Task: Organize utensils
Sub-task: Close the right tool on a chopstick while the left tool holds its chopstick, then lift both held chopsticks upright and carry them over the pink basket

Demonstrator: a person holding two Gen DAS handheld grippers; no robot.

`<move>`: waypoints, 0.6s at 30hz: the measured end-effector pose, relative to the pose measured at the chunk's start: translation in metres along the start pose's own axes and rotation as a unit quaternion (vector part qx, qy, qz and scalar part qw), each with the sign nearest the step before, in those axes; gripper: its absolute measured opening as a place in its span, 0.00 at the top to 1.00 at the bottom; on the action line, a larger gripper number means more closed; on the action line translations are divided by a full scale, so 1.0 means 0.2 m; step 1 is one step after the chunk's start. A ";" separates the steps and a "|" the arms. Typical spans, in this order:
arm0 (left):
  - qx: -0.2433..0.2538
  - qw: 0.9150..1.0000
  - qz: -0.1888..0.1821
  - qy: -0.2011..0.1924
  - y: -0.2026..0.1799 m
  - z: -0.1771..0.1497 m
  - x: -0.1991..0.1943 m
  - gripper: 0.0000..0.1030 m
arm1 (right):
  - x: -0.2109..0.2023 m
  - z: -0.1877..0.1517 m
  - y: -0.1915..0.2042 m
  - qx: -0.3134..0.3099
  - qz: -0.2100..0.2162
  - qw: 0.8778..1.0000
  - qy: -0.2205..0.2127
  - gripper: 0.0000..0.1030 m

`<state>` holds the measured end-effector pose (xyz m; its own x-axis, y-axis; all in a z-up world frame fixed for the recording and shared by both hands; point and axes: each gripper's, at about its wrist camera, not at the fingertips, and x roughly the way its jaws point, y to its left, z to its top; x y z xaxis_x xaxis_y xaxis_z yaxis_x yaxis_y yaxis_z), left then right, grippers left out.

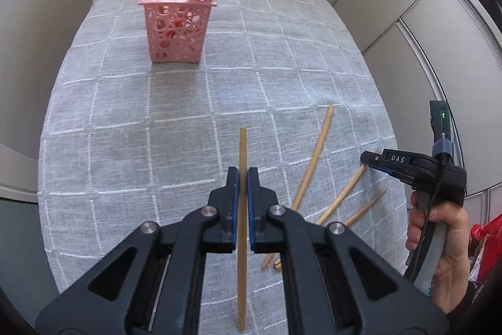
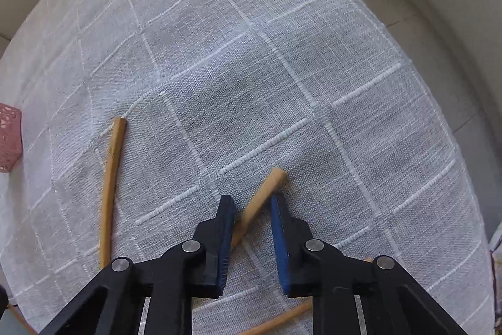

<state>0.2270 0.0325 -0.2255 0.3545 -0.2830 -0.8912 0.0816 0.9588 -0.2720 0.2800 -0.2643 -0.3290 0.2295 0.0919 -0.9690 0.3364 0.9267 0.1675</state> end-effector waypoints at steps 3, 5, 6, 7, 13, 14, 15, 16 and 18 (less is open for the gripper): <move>-0.016 1.000 -0.002 -0.007 0.04 -0.02 -0.02 0.94 | 0.01 0.00 -0.01 0.016 0.025 1.000 0.002 0.86; -0.017 1.000 0.006 -0.014 0.06 -0.03 -0.04 0.94 | 0.01 0.00 -0.03 0.025 0.045 0.999 0.007 0.89; -0.016 1.000 0.009 -0.017 0.06 -0.04 -0.05 0.94 | 0.01 0.01 -0.05 0.029 0.053 0.998 0.009 0.90; -0.015 1.000 0.013 -0.020 0.06 -0.04 -0.06 0.94 | 0.01 0.01 -0.06 0.032 0.063 0.997 0.010 0.91; -0.006 0.999 0.029 -0.044 0.07 -0.04 -0.11 0.94 | -0.06 0.00 -0.12 0.039 0.110 0.993 0.004 0.92; -0.005 0.998 0.032 -0.049 0.07 -0.04 -0.12 0.94 | -0.09 -0.01 -0.08 0.039 0.115 0.993 0.001 0.92; -0.004 0.998 0.036 -0.054 0.07 -0.04 -0.13 0.94 | -0.12 -0.01 -0.08 0.037 0.121 0.992 -0.004 0.92; -0.003 0.997 0.038 -0.060 0.07 -0.04 -0.15 0.94 | -0.15 -0.01 -0.07 0.034 0.126 0.991 -0.010 0.93; -0.003 0.997 0.041 -0.072 0.08 -0.04 -0.18 0.94 | -0.21 -0.02 -0.07 0.027 0.137 0.990 -0.023 0.93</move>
<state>0.2079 0.0572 -0.2000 0.4898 -0.1975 -0.8492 0.0423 0.9783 -0.2031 0.2613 -0.2791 -0.2911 0.3591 0.3194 -0.8770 0.3039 0.8484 0.4334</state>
